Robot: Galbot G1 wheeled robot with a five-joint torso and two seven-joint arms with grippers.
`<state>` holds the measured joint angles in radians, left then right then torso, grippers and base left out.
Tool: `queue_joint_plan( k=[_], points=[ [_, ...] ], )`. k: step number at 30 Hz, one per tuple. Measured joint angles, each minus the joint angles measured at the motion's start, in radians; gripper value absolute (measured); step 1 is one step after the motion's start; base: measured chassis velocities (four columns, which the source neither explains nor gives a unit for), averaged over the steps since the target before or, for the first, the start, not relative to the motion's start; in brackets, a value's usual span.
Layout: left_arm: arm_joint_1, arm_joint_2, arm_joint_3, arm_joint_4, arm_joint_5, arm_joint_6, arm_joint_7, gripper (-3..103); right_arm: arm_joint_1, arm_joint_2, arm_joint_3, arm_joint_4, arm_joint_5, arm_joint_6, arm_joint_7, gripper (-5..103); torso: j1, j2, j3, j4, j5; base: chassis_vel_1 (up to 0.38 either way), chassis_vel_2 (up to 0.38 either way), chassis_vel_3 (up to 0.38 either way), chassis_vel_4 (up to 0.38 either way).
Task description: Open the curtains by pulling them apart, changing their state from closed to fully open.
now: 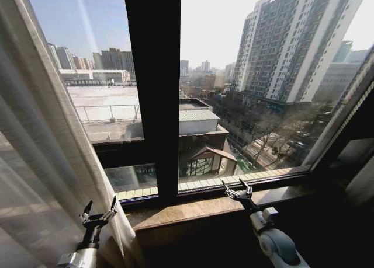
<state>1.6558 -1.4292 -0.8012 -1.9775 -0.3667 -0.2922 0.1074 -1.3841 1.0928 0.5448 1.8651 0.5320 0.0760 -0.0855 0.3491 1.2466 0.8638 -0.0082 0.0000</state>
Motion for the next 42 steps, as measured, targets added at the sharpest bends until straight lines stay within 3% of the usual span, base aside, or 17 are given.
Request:
queue_joint_plan(
  k=[37,42],
  points=[
    [0.000,0.000,0.000,0.000,0.000,0.000,0.000,100,0.000,0.000,0.000,0.000,0.000,0.000,0.000,100,0.000,0.000,0.000,0.0000,0.0000,0.000,0.000,0.000,0.000],
    [-0.019,0.003,0.029,0.000,0.008,0.033,-0.021,100,0.000,0.000,0.000,0.000,0.000,0.000,0.000,100,0.000,0.000,0.000,0.0003,0.0002,0.000,0.000,0.000,0.000]
  ],
)
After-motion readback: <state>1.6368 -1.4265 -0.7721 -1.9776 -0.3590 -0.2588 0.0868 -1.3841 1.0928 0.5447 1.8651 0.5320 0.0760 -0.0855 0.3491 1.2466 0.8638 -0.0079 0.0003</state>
